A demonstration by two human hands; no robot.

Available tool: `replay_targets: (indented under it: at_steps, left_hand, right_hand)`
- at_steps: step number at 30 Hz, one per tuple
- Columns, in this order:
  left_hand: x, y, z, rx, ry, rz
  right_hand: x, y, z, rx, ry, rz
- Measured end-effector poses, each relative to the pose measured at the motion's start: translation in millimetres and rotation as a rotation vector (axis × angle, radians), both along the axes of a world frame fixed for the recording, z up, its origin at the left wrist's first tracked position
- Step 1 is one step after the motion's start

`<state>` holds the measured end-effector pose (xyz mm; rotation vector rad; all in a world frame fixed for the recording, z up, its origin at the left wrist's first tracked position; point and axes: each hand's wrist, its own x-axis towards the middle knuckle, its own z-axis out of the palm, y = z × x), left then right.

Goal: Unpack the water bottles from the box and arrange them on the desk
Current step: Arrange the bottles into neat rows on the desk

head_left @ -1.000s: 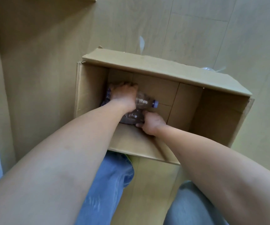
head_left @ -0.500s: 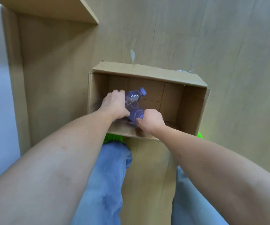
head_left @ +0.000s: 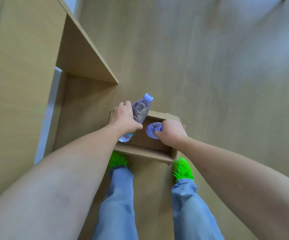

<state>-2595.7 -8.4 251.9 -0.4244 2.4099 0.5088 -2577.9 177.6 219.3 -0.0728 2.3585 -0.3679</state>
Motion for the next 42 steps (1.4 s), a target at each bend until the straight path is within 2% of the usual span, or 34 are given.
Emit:
replay_targets:
  at_steps: [4, 13, 22, 29, 34, 39, 42]
  left_hand:
    - [-1.1, 6.3, 96.1, 0.069, 0.113, 0.120]
    - [43.2, -0.2, 325.8, 0.050, 0.448, 0.344]
    - [138.3, -67.8, 473.8, -0.061, 0.629, 0.524]
    - [229.0, -152.7, 509.8, -0.147, 0.696, 0.711]
    - [291.2, -217.9, 495.4, -0.165, 0.754, 0.823]
    - [342.7, -264.4, 479.5, -0.247, 0.760, 0.876]
    - [364.3, -285.1, 476.1, -0.213, 0.781, 0.907]
  right_hand:
    - [-27.9, 2.5, 97.5, -0.056, 0.125, 0.060]
    - [-53.0, -24.2, 334.1, -0.188, 0.406, 0.324]
    - [-8.8, -110.8, 485.6, -0.373, 0.541, 0.505]
    - [52.9, -212.7, 539.1, -0.492, 0.634, 0.659]
    - [106.7, -287.6, 537.2, -0.555, 0.621, 0.723]
    - [150.2, -352.1, 529.4, -0.535, 0.621, 0.767]
    - [167.8, -387.3, 523.3, -0.547, 0.576, 0.800]
